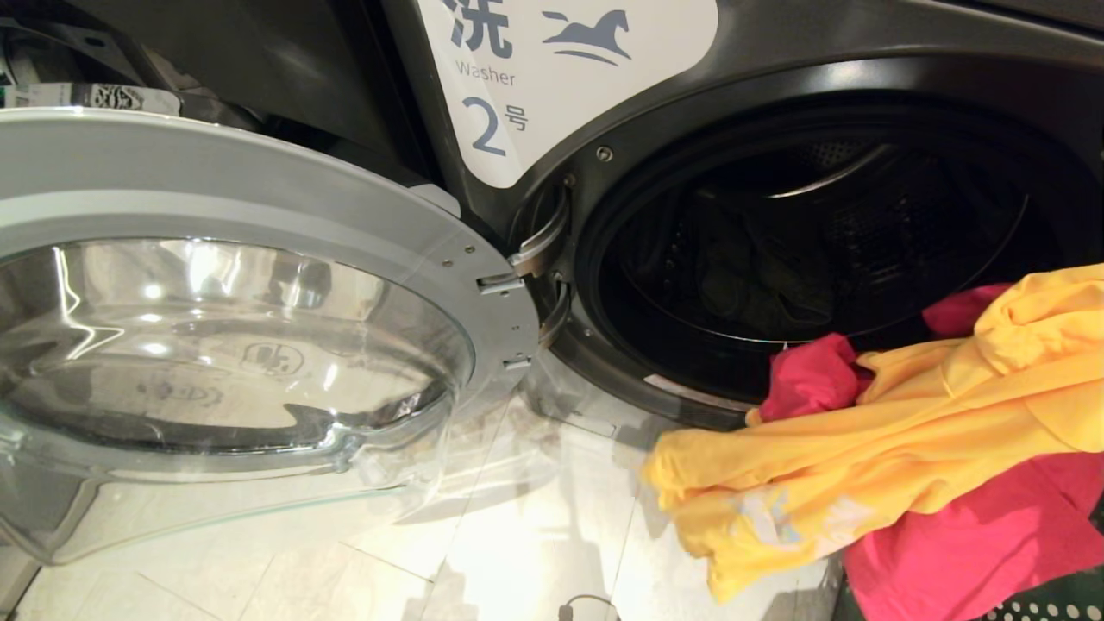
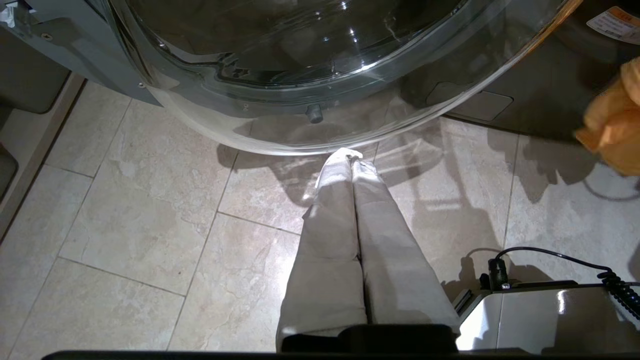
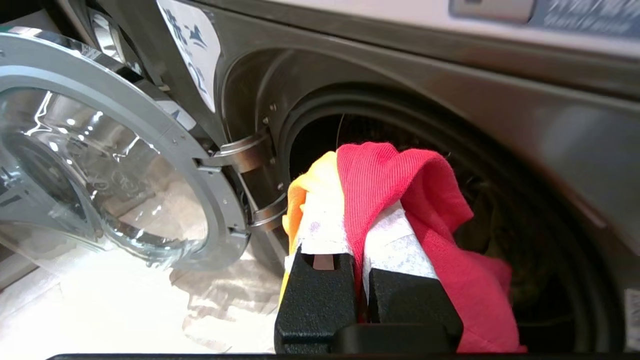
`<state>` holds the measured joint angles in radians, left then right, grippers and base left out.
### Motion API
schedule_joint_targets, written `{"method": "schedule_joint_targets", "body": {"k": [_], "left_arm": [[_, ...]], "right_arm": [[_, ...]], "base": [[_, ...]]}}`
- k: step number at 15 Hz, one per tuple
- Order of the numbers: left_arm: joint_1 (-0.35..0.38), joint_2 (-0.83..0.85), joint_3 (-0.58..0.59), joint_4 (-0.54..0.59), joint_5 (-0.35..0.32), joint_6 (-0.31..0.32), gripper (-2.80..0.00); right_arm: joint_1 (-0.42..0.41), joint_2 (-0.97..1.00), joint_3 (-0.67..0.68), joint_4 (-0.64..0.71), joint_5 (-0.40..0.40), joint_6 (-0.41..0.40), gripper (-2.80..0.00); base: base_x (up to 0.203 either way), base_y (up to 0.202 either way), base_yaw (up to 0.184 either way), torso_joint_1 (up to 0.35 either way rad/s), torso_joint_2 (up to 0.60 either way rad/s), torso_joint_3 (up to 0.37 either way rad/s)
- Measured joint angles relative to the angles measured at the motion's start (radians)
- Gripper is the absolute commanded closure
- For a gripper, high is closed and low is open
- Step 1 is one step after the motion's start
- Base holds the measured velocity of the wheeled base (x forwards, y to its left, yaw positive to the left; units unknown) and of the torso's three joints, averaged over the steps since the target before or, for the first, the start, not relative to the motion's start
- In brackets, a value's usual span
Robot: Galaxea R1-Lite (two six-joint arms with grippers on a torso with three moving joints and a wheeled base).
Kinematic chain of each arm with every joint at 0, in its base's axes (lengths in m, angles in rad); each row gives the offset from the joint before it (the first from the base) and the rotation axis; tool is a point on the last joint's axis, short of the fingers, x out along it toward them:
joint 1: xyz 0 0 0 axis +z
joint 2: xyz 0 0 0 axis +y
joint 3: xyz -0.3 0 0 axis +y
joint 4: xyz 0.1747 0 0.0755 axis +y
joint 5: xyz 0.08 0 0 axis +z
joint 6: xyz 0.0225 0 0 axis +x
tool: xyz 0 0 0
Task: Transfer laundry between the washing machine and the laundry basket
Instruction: Pick a cloth and place it into the basket
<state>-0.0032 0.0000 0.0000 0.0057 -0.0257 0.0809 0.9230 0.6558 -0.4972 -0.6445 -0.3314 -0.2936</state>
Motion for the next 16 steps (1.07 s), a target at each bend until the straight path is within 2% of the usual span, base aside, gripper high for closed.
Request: {"method": "schedule_joint_targets", "body": {"k": [10,14,16], "left_arm": [[0.000,0.000,0.000,0.000,0.000,0.000,0.00],[0.000,0.000,0.000,0.000,0.000,0.000,0.00],[0.000,0.000,0.000,0.000,0.000,0.000,0.00]], "right_arm": [[-0.001,-0.021,-0.025,0.031,0.033,-0.033,0.00],[-0.001,-0.011,-0.094,0.152,0.034,-0.030,0.00],[-0.001,-0.003,-0.117,0.164,0.034,-0.030,0.00]], "base": [[0.000,0.000,0.000,0.000,0.00,0.000],[0.000,0.000,0.000,0.000,0.00,0.000],[0.000,0.000,0.000,0.000,0.00,0.000]]}}
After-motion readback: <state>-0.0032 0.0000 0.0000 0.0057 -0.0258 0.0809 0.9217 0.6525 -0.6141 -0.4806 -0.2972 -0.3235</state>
